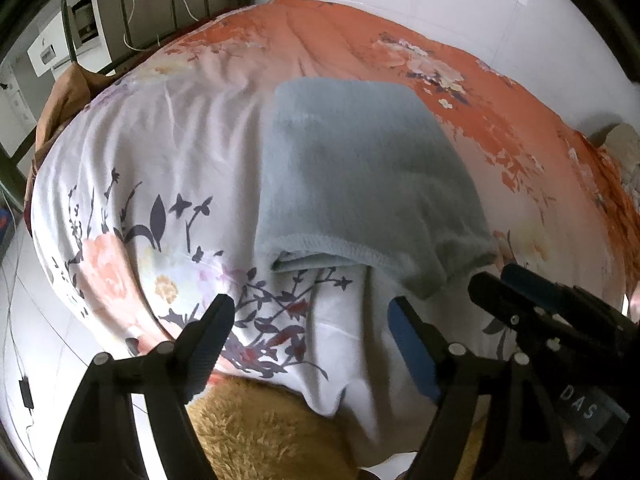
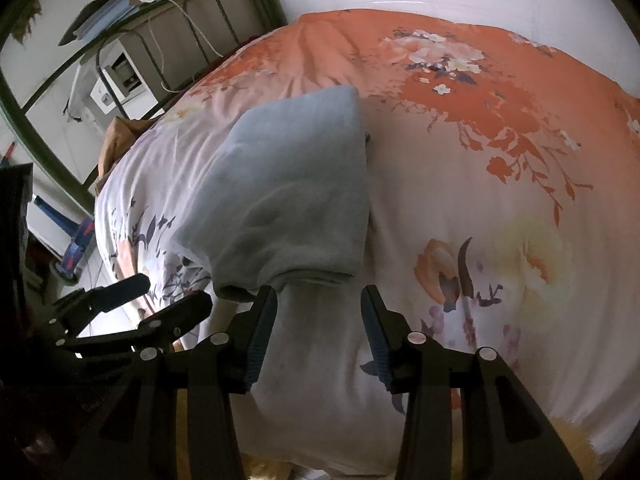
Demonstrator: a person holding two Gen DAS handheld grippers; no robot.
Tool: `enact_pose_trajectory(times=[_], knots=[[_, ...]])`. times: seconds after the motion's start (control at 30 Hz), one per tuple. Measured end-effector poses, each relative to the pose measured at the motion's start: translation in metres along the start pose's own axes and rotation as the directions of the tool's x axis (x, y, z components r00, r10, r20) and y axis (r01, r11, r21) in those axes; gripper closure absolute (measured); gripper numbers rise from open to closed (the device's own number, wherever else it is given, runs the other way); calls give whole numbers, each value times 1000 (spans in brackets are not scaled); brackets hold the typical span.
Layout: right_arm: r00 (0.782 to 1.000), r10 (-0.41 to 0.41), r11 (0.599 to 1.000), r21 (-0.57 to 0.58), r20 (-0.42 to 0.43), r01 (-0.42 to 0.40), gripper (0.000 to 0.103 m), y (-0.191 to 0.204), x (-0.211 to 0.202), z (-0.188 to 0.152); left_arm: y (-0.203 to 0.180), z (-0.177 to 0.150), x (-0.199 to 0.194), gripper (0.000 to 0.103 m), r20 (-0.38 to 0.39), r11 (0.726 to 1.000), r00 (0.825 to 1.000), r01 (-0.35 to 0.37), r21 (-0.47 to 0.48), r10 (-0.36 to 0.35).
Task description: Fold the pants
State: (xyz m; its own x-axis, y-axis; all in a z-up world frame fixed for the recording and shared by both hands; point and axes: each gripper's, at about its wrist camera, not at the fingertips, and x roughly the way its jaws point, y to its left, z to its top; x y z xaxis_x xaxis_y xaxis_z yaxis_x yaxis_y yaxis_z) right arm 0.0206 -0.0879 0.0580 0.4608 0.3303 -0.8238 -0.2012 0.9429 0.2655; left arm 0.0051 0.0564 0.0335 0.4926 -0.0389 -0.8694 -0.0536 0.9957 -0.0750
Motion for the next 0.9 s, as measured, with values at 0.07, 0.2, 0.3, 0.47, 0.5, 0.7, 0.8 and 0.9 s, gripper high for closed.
enact_pose_trajectory(times=[0.07,0.2,0.3,0.47,0.5,0.7,0.8,0.9], knots=[[1000,2,1000,3,-1,-2,59,0,0,0,0,0,0,21,0,1000,1000,-2,-1,2],[1000,3,1000,0,-3,-3,59,0,1,0,-1,-1,-1,21,-2,1000,1000,-9,-5,9],[1000,5,1000,-1,-5,-5,59,0,1,0,1,0,-1,21,-3,1000,1000,-4,-13,4],[1000,4,1000,1,-7,-4,59,0,1,0,4,1,-2,21,-4,1000,1000,4,-26,-4],[1000,2,1000,0,-7,-2,59,0,1,0,5,1,-2,21,-4,1000,1000,4,-26,-4],[1000,4,1000,3,-12,-4,59,1,3,-1,5,2,-1,21,-9,1000,1000,-2,-21,2],[1000,4,1000,3,-11,-4,59,0,3,0,5,1,-1,21,-9,1000,1000,0,-24,0],[1000,4,1000,3,-12,-4,59,0,3,0,5,1,-1,21,-10,1000,1000,3,-26,-4]])
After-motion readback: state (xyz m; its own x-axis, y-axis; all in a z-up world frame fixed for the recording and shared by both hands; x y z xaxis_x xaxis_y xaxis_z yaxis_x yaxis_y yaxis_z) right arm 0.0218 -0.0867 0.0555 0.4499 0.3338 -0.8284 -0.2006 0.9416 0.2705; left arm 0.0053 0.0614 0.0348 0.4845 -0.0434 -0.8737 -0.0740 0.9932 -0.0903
